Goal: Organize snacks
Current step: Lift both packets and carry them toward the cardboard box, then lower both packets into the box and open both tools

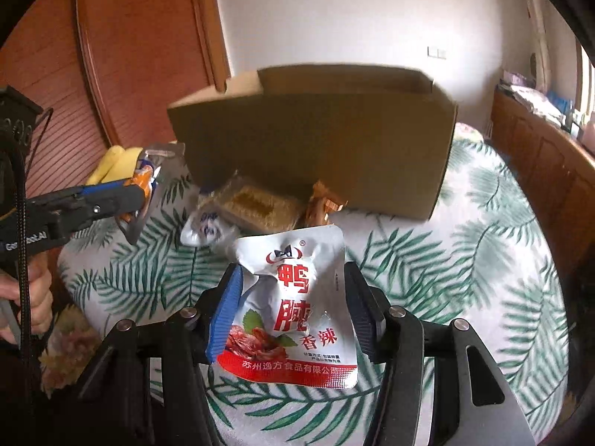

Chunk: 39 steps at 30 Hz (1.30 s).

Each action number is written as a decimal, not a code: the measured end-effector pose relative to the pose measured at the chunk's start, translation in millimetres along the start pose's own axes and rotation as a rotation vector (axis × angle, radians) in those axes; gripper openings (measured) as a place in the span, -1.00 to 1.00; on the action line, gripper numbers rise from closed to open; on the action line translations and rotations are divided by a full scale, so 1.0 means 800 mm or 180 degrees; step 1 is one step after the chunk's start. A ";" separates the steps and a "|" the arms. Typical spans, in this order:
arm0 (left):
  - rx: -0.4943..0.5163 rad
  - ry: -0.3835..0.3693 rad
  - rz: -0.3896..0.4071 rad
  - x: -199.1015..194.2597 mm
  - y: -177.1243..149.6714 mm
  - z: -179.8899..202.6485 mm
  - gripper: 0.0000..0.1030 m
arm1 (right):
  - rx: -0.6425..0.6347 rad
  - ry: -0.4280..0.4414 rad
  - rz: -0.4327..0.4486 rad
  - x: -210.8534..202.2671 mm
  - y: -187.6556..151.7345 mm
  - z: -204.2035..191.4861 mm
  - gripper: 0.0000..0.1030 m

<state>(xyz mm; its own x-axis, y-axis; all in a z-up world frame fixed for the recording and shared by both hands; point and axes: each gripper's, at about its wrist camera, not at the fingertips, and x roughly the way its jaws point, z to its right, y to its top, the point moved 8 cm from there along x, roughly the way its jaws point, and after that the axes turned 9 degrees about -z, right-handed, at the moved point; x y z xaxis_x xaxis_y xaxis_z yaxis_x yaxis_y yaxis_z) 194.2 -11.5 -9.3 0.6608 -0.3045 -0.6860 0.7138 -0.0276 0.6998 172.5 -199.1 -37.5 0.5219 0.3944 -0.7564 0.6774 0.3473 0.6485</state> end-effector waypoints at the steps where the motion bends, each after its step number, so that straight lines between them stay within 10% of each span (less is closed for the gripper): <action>1: 0.0003 -0.0007 0.0012 -0.001 0.005 0.001 -0.31 | -0.0005 -0.0013 0.0021 -0.004 0.006 0.002 0.08; 39: 0.0077 0.0218 0.0027 0.032 0.132 -0.015 -0.31 | -0.0029 -0.0080 0.0249 -0.020 0.138 0.022 0.09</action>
<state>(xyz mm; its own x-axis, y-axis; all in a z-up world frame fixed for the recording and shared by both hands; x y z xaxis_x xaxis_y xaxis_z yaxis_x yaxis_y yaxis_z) 289.4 -10.5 45.0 0.6816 -0.2392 -0.6916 0.7029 -0.0486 0.7096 248.0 -182.0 44.2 0.5861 0.3991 -0.7052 0.6293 0.3240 0.7064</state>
